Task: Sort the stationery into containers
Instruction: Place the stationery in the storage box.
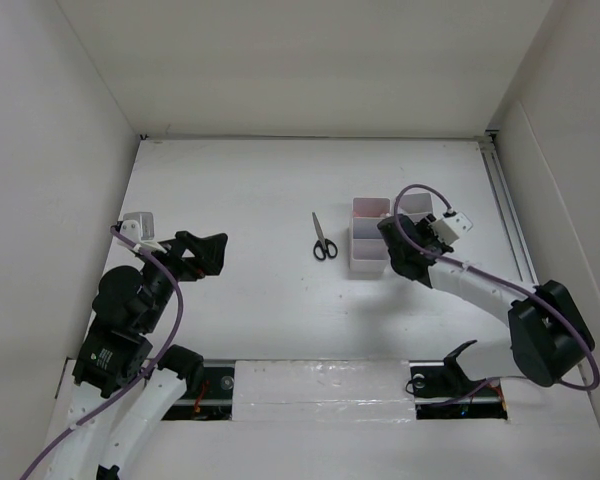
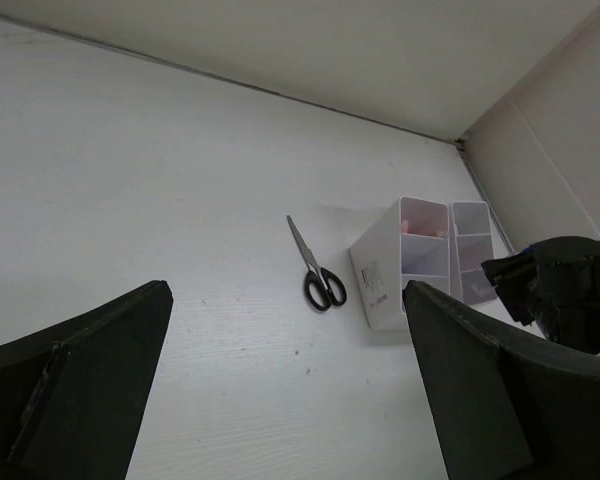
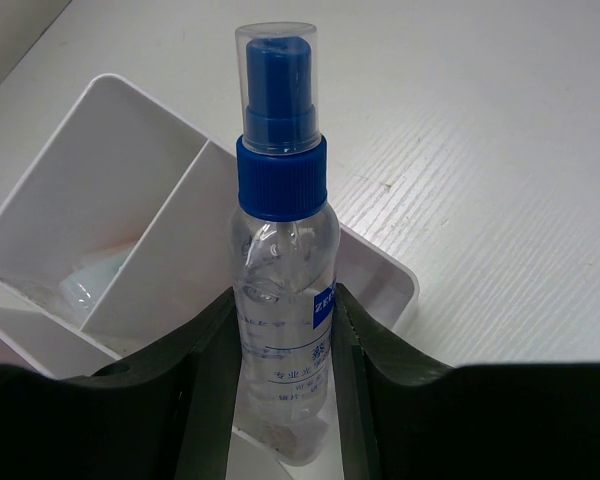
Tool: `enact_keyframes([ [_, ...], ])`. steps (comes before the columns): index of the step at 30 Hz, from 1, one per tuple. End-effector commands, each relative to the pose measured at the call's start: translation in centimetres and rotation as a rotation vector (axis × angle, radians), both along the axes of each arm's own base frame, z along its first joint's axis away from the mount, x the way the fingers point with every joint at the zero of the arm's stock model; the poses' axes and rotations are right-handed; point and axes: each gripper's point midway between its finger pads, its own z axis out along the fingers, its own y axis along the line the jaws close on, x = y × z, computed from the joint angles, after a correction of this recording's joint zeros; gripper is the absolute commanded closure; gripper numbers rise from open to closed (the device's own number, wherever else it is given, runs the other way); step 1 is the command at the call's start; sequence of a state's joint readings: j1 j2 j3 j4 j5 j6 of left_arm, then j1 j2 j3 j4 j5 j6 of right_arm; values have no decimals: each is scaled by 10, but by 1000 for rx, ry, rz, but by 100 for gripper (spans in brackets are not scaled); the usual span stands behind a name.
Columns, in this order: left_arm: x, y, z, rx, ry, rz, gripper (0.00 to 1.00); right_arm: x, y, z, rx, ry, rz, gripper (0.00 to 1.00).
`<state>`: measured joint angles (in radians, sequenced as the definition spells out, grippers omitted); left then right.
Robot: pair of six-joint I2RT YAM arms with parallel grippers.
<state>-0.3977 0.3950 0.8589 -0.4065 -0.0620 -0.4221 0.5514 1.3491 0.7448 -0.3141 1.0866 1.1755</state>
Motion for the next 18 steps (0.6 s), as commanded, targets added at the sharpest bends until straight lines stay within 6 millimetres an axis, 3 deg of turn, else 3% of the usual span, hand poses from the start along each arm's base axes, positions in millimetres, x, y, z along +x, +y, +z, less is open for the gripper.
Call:
enact_keyframes([
  [1, 0, -1, 13, -7, -56, -10, 0, 8, 2, 22, -1, -67, -32, 100],
  [18, -2, -1, 15, -11, -65, -10, 0, 7, 4, 17, -36, -25, -70, 99],
])
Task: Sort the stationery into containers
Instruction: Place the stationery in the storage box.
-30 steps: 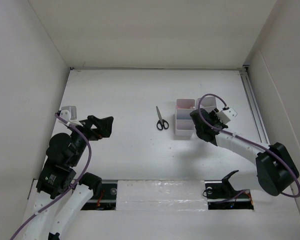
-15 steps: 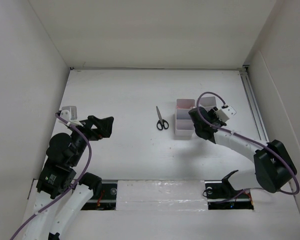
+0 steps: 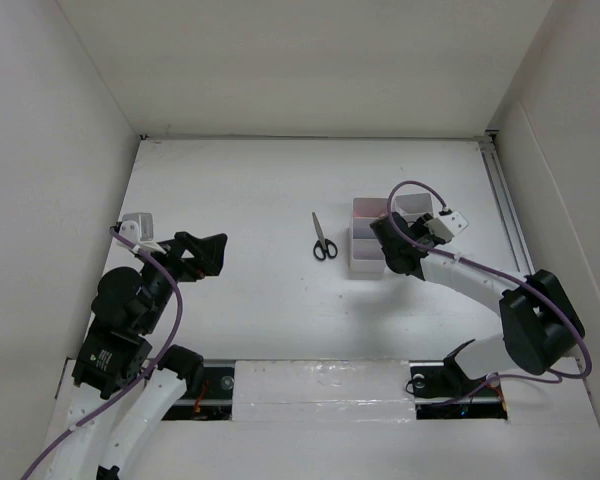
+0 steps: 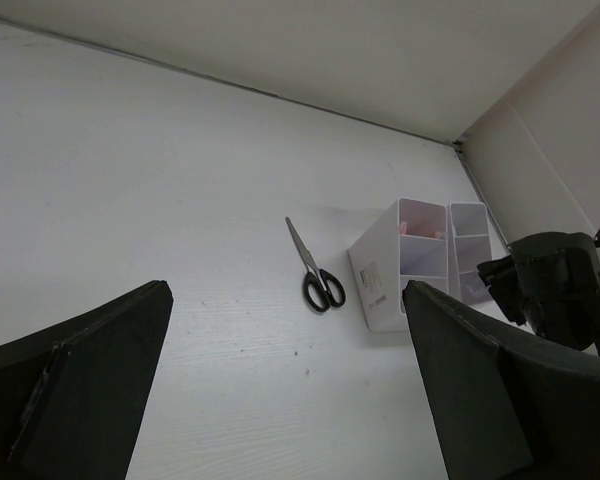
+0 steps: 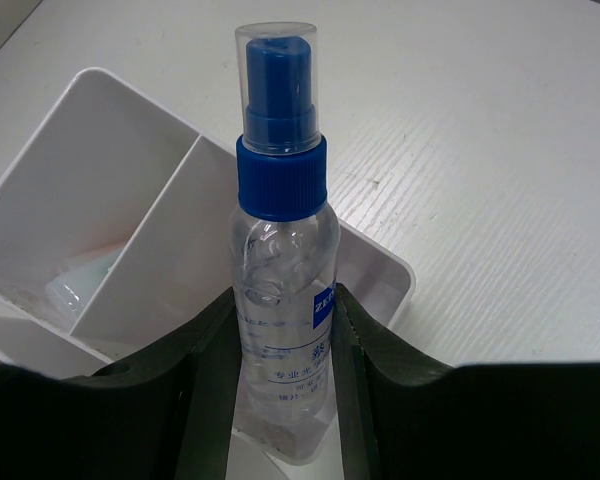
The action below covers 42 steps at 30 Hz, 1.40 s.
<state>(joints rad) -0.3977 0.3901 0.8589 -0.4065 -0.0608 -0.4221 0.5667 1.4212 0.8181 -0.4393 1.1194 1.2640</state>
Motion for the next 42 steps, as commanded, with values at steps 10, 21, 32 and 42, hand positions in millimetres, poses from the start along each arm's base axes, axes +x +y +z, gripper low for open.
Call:
enact_keyframes([
  [10, -1, -2, 14, -9, -60, -18, 0, 4, 3, 17, -10, -48, -36, 88],
  [21, -1, -2, 14, 0, -63, -19, 0, 5, 4, 16, -8, -47, -40, 87],
  [32, -1, -2, 14, 0, -63, -19, 0, 6, 5, 16, -13, -40, -40, 81],
  [42, -3, -1, 16, -4, -71, -19, 0, 6, 5, 16, -19, -31, -40, 75],
])
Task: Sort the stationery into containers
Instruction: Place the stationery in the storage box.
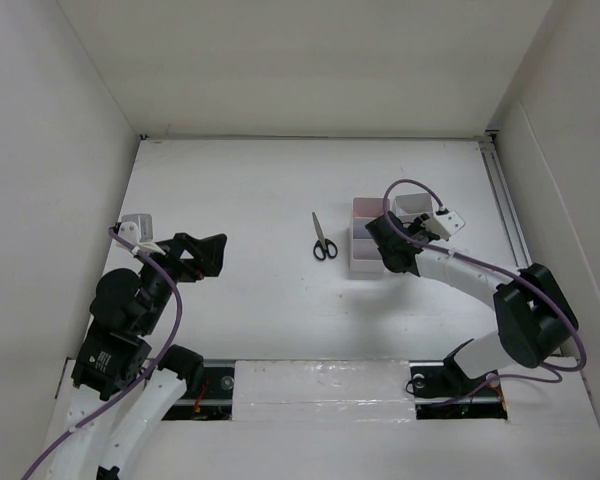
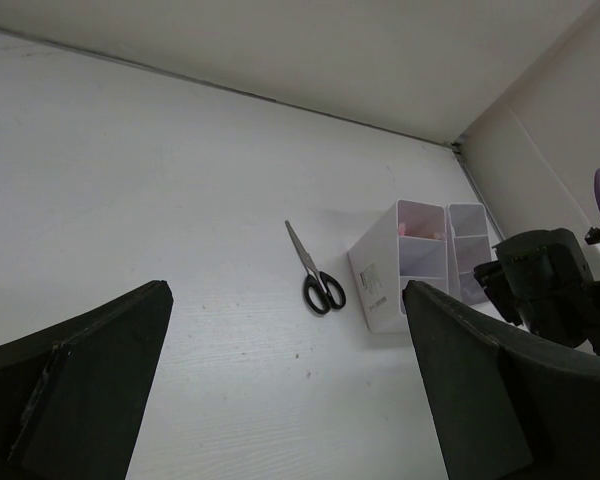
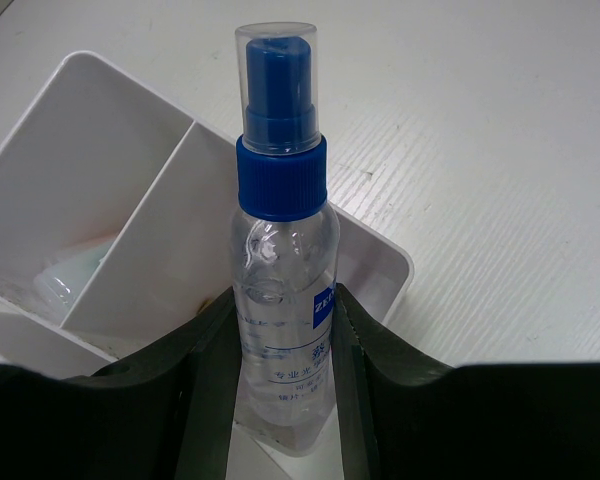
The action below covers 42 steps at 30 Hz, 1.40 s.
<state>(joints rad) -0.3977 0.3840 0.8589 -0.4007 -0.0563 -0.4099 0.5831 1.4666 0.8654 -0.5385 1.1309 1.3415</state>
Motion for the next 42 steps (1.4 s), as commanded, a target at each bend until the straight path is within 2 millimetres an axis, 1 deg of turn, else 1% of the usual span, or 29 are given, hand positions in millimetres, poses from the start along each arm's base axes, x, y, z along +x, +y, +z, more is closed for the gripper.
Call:
enact_keyframes([
  [1, -2, -1, 13, -11, -57, -13, 0, 8, 2, 16, -15, -49, -21, 75],
  [3, -2, -1, 13, -11, -57, -13, 0, 10, 3, 19, -10, -57, -21, 75],
  [9, -2, -1, 13, -11, -57, -13, 0, 9, 1, 20, -16, -60, -28, 67],
  [10, -2, -1, 13, -11, -57, -13, 0, 9, 4, 20, -16, -60, -19, 67],
  [13, -2, -1, 13, -11, -57, -13, 0, 7, 3, 19, -21, -53, -18, 66],
  [15, -2, -1, 13, -11, -57, -13, 0, 7, 3, 19, -21, -53, -18, 63],
  [22, -2, -1, 13, -11, -57, -13, 0, 8, 4, 19, -20, -51, -21, 62],
  [23, -2, -1, 13, -11, -57, -13, 0, 7, 3, 16, -31, -36, -21, 61],
  [25, -2, -1, 13, -11, -57, -13, 0, 7, 3, 17, -30, -35, -24, 60],
  [26, -2, -1, 13, -11, -57, -13, 0, 7, 6, 17, -23, -42, -19, 58],
  [29, -2, -1, 13, -11, -57, -13, 0, 6, 4, 18, -36, -38, -22, 57],
  [33, -2, -1, 13, -11, -57, -13, 0, 6, 4, 15, -41, -31, -22, 57],
  [37, -2, -1, 13, -11, -57, -13, 0, 6, 5, 18, -36, -36, -25, 52],
  [41, -3, -5, 13, -11, -57, -26, 0, 5, 4, 14, -47, -21, -25, 49],
  [42, -4, -5, 11, -7, -49, -26, 0, 7, 6, 18, -41, -29, -25, 49],
])
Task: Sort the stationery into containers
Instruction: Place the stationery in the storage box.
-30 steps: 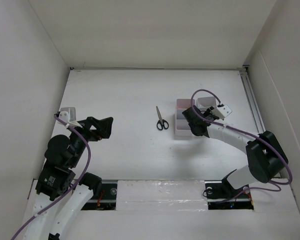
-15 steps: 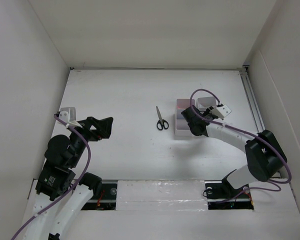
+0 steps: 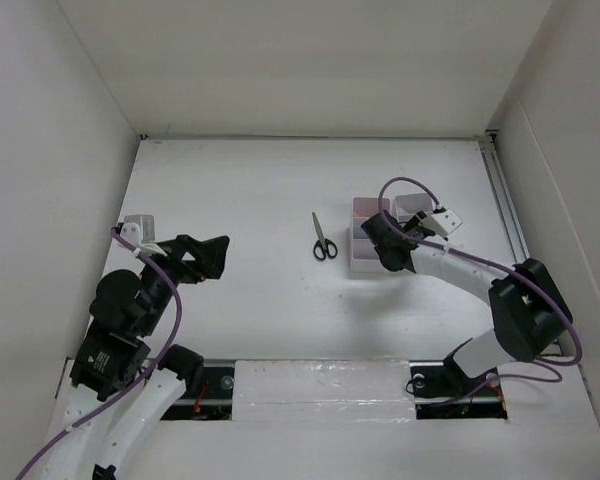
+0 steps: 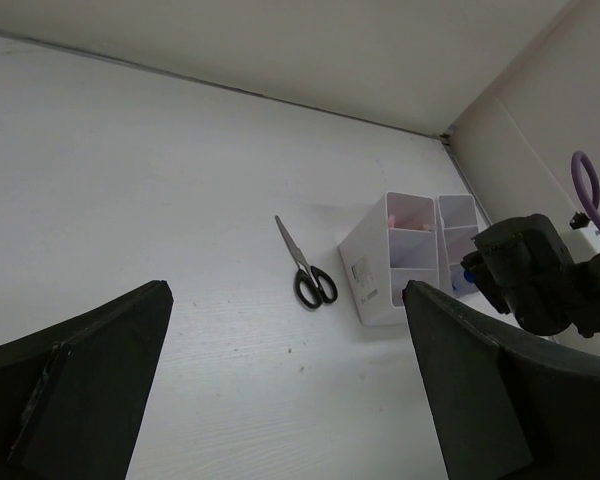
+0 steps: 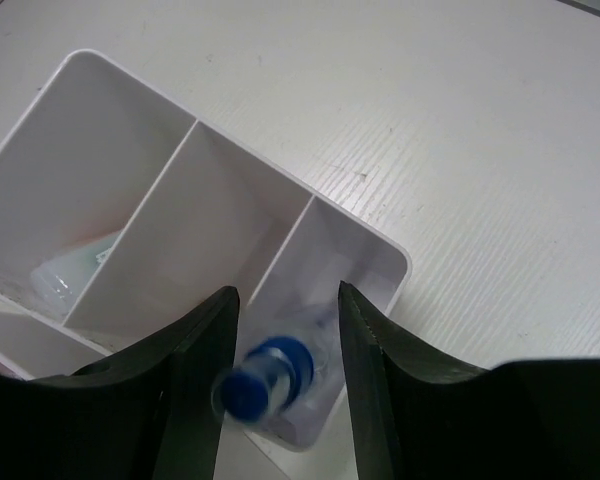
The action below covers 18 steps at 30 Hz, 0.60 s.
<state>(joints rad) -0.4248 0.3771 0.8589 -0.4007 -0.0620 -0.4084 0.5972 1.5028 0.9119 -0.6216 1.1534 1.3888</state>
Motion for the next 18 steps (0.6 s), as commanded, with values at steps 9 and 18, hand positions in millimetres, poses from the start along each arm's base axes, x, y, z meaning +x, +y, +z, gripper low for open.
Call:
enact_keyframes([
  [9, -1, 2, 11, -15, -37, 11, 0, 2, 5, 14, -20, -58, -15, 47],
  [18, 1, 1, 9, -11, -27, 11, 0, -3, 6, 28, -8, -112, -14, 42],
])
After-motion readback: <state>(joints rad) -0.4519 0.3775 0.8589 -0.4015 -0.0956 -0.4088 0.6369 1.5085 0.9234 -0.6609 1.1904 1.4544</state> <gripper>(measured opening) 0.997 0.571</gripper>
